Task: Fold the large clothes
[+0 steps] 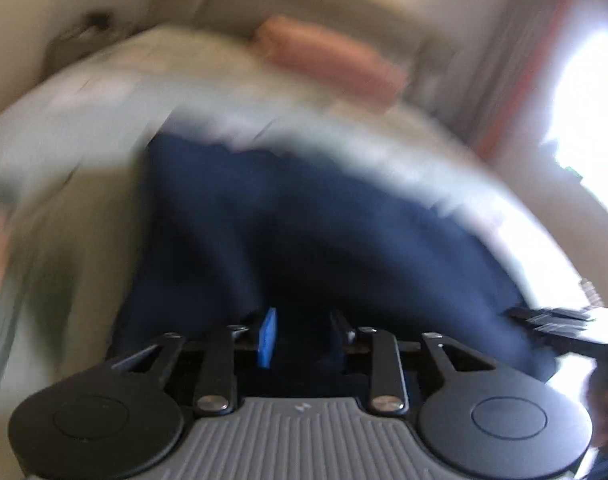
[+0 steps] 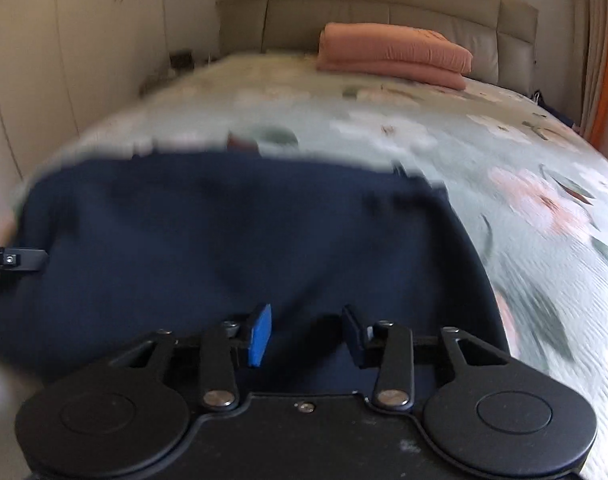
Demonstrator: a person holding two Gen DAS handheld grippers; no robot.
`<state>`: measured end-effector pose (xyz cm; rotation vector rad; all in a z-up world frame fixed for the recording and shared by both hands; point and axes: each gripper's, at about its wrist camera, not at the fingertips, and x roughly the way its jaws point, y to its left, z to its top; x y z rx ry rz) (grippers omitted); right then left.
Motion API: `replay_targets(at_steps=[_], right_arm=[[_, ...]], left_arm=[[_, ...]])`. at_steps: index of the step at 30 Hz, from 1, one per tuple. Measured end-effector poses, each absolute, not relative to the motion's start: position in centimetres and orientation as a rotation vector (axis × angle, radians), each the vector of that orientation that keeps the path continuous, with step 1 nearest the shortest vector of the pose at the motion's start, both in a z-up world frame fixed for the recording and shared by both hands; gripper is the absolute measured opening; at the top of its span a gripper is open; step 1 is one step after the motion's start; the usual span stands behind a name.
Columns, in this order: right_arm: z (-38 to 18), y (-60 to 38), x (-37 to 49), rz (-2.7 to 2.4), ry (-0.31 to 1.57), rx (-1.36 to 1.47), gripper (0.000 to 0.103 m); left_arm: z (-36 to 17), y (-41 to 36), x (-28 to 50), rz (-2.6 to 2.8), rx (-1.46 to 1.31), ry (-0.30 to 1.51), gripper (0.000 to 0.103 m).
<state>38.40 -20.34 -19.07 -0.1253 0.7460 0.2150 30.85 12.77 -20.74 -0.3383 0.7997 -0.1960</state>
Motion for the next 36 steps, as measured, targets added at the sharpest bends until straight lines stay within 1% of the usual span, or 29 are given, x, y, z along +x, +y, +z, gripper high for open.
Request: replay_targets(at_steps=[2, 3, 5, 6, 8, 10, 11, 12, 13, 14, 16, 19, 21, 23, 25, 26, 29, 31, 34, 36], right_arm=[[-19.8, -22.2, 37.1, 0.163, 0.758, -0.132, 0.048], [-20.2, -23.4, 36.8, 0.107, 0.789, -0.134, 0.048], [-20.8, -26.4, 36.0, 0.041, 0.846, -0.069, 0.043], [-20.7, -27.6, 35.4, 0.044, 0.844, -0.028, 0.040], [-19.6, -28.1, 34.4, 0.019, 0.840, -0.029, 0.041], [-17.9, -27.0, 33.7, 0.045, 0.789, -0.020, 0.042], [-16.9, -25.9, 33.4, 0.090, 0.750, -0.012, 0.042], [-15.9, -24.4, 32.9, 0.139, 0.714, -0.012, 0.042], [-15.0, -22.5, 32.6, 0.184, 0.680, -0.026, 0.042], [-14.3, -20.7, 32.6, 0.222, 0.651, -0.047, 0.042], [-13.6, -17.2, 32.7, 0.284, 0.605, -0.089, 0.042], [-14.0, -13.8, 33.4, 0.306, 0.567, -0.143, 0.042], [-14.6, -13.3, 33.5, 0.318, 0.568, -0.123, 0.042], [-16.3, -13.3, 33.9, 0.325, 0.612, -0.124, 0.042], [-18.9, -13.1, 33.8, 0.336, 0.717, -0.105, 0.042], [-19.9, -13.6, 33.7, 0.340, 0.729, -0.060, 0.042], [-19.7, -14.5, 33.8, 0.343, 0.739, 0.023, 0.042], [-18.6, -14.5, 33.8, 0.343, 0.734, 0.024, 0.042], [-16.7, -13.5, 33.4, 0.345, 0.629, -0.065, 0.042], [-16.3, -12.0, 33.7, 0.338, 0.598, -0.115, 0.042]], left_arm=[[-22.8, 15.7, 27.4, -0.181, -0.458, 0.763, 0.003], [-23.2, 17.2, 26.2, -0.172, -0.532, 0.759, 0.003], [-23.2, 19.7, 23.8, -0.127, -0.620, 0.756, 0.003], [-22.9, 20.1, 23.0, -0.115, -0.607, 0.759, 0.003], [-21.6, 20.2, 22.1, -0.093, -0.543, 0.776, 0.004], [-20.0, 20.0, 21.6, -0.066, -0.494, 0.769, 0.013], [-19.1, 20.0, 21.7, -0.046, -0.474, 0.753, 0.025], [-18.2, 19.9, 21.9, -0.023, -0.456, 0.735, 0.041], [-17.7, 19.9, 22.1, -0.003, -0.447, 0.726, 0.049], [-17.2, 20.1, 22.5, 0.015, -0.447, 0.723, 0.053], [-16.8, 20.4, 23.2, 0.030, -0.459, 0.726, 0.053], [-17.4, 20.8, 24.3, 0.074, -0.483, 0.772, 0.054], [-18.2, 21.7, 24.8, 0.056, -0.524, 0.803, 0.055], [-19.5, 22.2, 25.6, -0.011, -0.588, 0.859, 0.056], [-20.5, 22.4, 25.9, -0.067, -0.641, 0.864, 0.063], [-20.7, 22.4, 26.0, -0.086, -0.652, 0.847, 0.070], [-21.0, 22.5, 26.7, -0.117, -0.684, 0.832, 0.071], [-21.3, 22.4, 27.4, -0.134, -0.685, 0.829, 0.071], [-21.8, 22.2, 28.0, -0.166, -0.696, 0.822, 0.073], [-22.1, 22.2, 28.2, -0.194, -0.723, 0.811, 0.080]])
